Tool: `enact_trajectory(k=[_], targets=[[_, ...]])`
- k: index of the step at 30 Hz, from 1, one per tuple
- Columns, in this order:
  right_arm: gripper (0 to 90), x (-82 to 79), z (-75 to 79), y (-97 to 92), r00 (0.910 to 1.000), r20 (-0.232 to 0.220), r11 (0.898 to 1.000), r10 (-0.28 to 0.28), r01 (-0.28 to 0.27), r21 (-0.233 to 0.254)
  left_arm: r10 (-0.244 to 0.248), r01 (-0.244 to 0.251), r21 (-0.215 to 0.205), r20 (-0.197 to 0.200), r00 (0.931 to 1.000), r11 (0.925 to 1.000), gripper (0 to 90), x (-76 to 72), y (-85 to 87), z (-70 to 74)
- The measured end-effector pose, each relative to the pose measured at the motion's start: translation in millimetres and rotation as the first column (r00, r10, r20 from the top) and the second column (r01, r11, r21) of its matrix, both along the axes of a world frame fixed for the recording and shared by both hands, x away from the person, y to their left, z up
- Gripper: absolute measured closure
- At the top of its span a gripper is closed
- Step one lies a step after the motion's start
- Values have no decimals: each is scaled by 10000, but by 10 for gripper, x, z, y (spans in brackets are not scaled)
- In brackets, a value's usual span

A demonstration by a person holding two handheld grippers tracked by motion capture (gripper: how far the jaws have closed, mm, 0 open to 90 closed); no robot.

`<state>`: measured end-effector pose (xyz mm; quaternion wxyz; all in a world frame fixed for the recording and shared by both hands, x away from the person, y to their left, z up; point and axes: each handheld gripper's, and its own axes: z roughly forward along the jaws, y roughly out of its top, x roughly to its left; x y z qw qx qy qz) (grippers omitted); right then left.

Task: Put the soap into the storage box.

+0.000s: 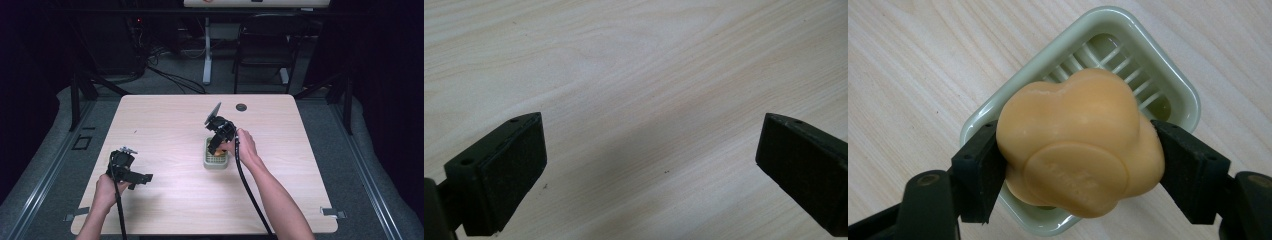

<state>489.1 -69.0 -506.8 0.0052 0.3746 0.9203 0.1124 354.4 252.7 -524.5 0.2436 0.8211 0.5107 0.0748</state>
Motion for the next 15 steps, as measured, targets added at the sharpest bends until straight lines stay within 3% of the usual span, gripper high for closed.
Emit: enact_trajectory(k=[2,15], targets=[[259,-8,-27,17,9997,166,9998,-164,162,137,-14,14,0,0,10000,10000,0,0,-1,0],[259,8,-86,98,10000,37,9994,67,-66,-351,-14,14,-16,-5,10000,10000,0,0,-4,-2]])
